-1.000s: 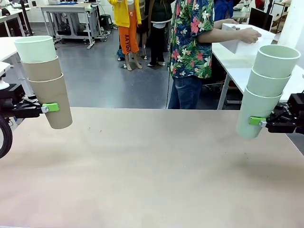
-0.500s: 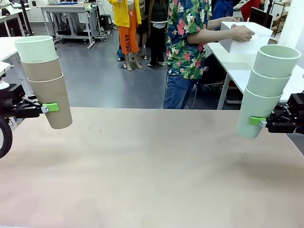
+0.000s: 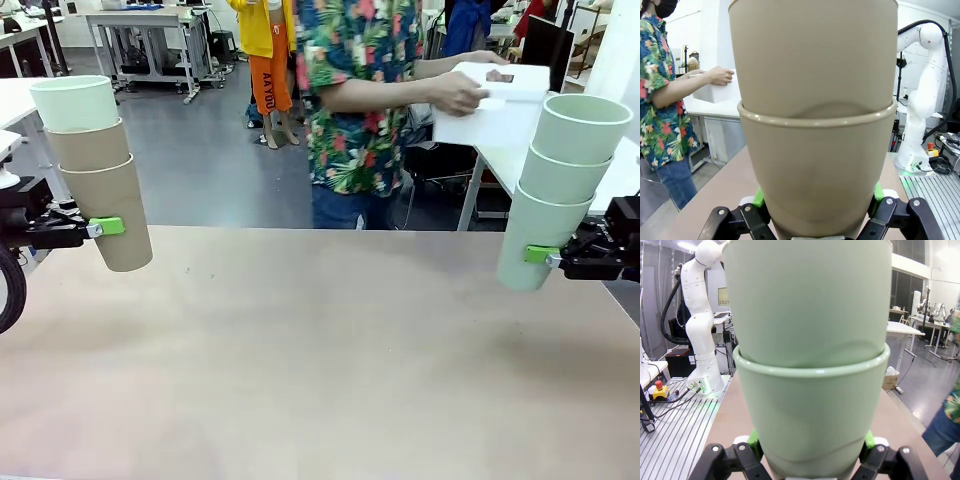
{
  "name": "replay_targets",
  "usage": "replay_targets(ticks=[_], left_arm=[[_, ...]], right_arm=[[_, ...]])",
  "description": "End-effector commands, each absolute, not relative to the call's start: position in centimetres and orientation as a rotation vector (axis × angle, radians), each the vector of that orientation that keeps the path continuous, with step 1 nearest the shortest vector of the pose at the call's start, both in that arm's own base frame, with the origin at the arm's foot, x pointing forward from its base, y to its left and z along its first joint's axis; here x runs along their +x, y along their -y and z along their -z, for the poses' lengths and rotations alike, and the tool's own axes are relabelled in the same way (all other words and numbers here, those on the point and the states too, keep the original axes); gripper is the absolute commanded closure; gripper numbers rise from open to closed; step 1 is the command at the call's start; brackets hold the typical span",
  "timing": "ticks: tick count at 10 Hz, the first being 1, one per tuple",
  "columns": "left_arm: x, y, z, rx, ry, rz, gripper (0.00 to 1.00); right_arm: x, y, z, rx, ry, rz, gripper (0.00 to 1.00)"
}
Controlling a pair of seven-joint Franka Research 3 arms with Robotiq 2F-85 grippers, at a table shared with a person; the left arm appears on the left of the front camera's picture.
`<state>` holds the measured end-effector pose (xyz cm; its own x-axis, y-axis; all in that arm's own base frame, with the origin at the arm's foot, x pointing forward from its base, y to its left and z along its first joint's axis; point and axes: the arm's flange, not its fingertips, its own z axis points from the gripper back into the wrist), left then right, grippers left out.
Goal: Stack the cups and store them in the basket.
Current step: Place the stack of Reusable plastic cups into the Pantry Basket.
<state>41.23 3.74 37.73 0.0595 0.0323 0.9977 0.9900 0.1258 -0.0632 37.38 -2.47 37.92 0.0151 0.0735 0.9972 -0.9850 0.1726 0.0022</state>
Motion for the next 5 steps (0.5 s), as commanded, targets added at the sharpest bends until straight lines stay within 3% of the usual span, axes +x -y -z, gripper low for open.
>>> replay_targets(ticks=[1,5], left_arm=[[41.15,-3.68,-38.23,-1.164,1.251,1.067,0.15],[41.15,-3.68,-38.23,-1.164,1.251,1.067,0.15]], right_arm=[[37.36,2.49,-38.22,1.024,1.233,-1.117,0.15],[37.36,2.49,-38.22,1.024,1.233,-1.117,0.15]])
